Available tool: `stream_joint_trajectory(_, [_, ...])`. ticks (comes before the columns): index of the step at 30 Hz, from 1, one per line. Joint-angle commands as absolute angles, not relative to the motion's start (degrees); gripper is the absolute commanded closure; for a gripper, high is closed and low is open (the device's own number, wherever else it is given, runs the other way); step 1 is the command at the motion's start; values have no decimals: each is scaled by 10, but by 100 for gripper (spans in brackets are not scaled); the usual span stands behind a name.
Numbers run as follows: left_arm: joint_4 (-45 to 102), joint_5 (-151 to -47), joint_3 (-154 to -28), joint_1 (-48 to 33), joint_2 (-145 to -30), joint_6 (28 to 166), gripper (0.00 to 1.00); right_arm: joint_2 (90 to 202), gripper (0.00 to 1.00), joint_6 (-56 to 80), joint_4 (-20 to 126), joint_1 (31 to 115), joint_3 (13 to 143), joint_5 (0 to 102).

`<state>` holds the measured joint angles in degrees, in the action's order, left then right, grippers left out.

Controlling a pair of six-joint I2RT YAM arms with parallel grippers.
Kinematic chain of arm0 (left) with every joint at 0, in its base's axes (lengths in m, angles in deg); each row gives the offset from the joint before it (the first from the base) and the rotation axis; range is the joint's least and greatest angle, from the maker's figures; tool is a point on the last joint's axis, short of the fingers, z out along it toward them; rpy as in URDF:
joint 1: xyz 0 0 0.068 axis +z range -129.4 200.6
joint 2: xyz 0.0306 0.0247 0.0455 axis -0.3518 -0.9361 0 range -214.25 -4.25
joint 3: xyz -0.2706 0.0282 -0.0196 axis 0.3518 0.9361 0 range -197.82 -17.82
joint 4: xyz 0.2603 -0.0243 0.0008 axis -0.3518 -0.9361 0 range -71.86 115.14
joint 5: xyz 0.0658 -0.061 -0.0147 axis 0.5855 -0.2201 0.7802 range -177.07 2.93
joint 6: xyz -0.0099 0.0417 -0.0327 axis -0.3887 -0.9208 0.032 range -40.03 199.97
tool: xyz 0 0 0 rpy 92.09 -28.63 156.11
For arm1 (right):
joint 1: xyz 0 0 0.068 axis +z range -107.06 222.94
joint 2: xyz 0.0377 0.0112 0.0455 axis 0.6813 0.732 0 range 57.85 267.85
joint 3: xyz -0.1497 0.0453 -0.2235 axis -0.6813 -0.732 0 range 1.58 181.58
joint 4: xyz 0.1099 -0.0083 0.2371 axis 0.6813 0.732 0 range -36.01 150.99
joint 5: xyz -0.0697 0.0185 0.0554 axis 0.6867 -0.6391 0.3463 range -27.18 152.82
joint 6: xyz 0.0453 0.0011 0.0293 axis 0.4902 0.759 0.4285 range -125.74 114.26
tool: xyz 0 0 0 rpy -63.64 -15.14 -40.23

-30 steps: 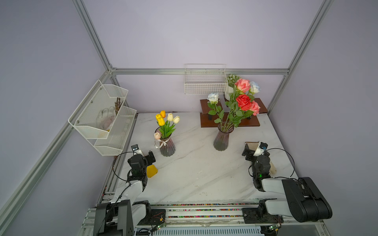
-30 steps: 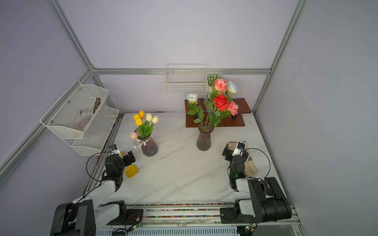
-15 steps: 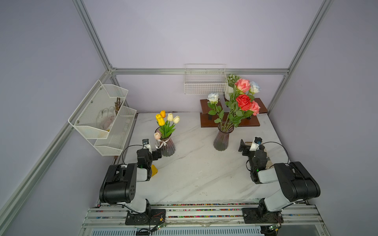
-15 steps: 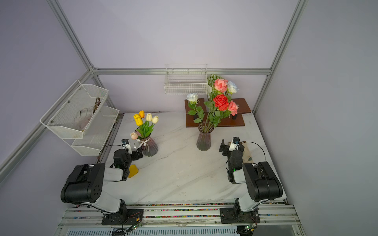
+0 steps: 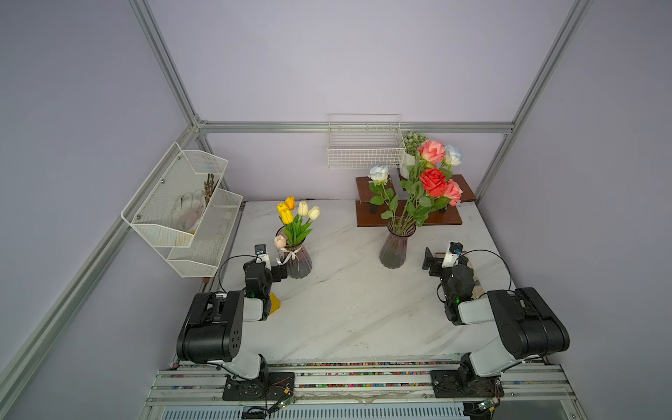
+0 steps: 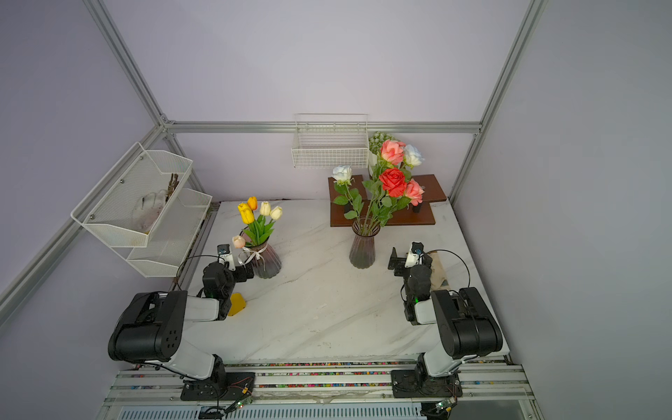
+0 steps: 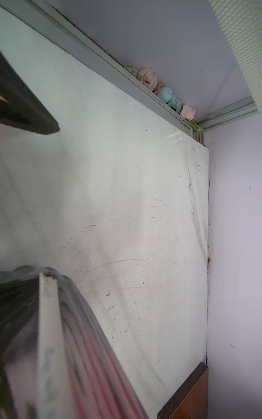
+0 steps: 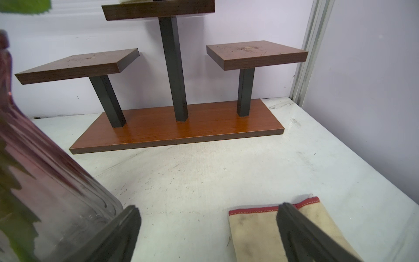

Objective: Arrange the flowers in different vases according to their variety
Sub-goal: Reset both arms

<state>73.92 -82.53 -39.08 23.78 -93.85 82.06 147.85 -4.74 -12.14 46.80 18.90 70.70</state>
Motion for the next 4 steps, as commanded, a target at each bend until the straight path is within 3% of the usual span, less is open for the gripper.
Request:
stream_joint_trajectory(1, [762, -821, -403, 233, -932, 810, 0, 1483, 1, -50, -116, 466, 192, 702])
stream_joint_trajectory(4, [762, -821, -403, 232, -932, 810, 0, 1480, 1, -50, -123, 466, 187, 704])
